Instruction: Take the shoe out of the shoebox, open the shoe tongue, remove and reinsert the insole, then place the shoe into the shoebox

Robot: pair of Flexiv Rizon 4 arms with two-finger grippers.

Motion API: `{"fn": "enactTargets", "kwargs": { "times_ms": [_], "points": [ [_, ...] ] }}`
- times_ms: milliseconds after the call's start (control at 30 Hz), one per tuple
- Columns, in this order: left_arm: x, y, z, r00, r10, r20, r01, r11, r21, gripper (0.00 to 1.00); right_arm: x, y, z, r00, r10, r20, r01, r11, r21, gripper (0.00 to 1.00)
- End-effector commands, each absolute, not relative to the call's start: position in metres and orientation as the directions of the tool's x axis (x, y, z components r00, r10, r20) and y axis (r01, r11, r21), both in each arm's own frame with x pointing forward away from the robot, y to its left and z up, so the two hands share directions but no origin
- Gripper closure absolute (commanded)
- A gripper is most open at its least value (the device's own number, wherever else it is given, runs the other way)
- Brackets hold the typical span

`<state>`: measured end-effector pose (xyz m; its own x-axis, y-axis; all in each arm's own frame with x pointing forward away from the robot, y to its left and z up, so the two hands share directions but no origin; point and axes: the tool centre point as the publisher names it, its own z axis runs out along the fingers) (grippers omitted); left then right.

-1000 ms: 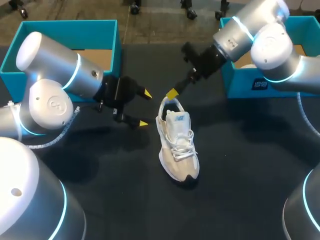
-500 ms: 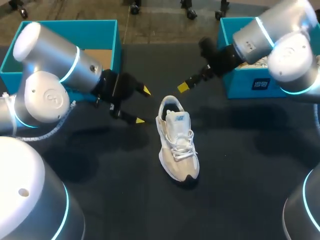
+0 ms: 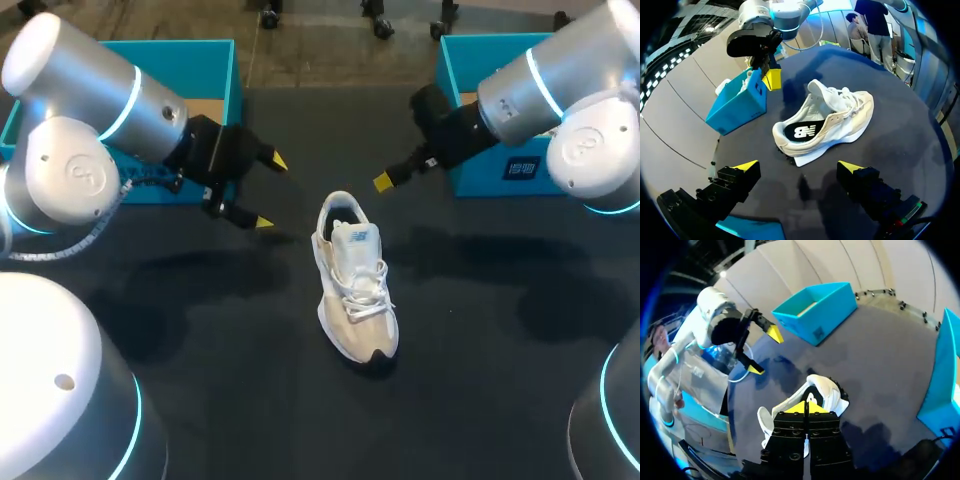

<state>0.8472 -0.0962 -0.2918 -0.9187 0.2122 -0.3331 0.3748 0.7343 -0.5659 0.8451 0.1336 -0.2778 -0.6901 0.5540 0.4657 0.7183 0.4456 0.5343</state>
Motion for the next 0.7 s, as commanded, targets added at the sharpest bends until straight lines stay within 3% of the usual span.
{"fn": "enactTargets", "kwargs": {
  "times_ms": [33, 467, 700],
  "points": [
    [0.848, -0.087, -0.283, -0.916, 0.222, -0.334, 0.381, 0.74, -0.555, 0.0, 0.841, 0.135, -0.27, -0.646, 0.673, 0.36, 0.742, 0.443, 0.504, 1.0],
    [0.856, -0.079, -0.279, -0.917, 0.228, -0.328, 0.381, 0.747, -0.545, 0.0, 0.833, 0.151, -0.257, -0.586, 0.793, 0.164, 0.752, 0.457, 0.476, 1.0],
    [0.859, -0.08, -0.284, -0.92, 0.237, -0.311, 0.378, 0.741, -0.555, 0.0, 0.829, 0.156, -0.253, -0.59, 0.789, 0.171, 0.74, 0.444, 0.506, 1.0]
  ]
}}
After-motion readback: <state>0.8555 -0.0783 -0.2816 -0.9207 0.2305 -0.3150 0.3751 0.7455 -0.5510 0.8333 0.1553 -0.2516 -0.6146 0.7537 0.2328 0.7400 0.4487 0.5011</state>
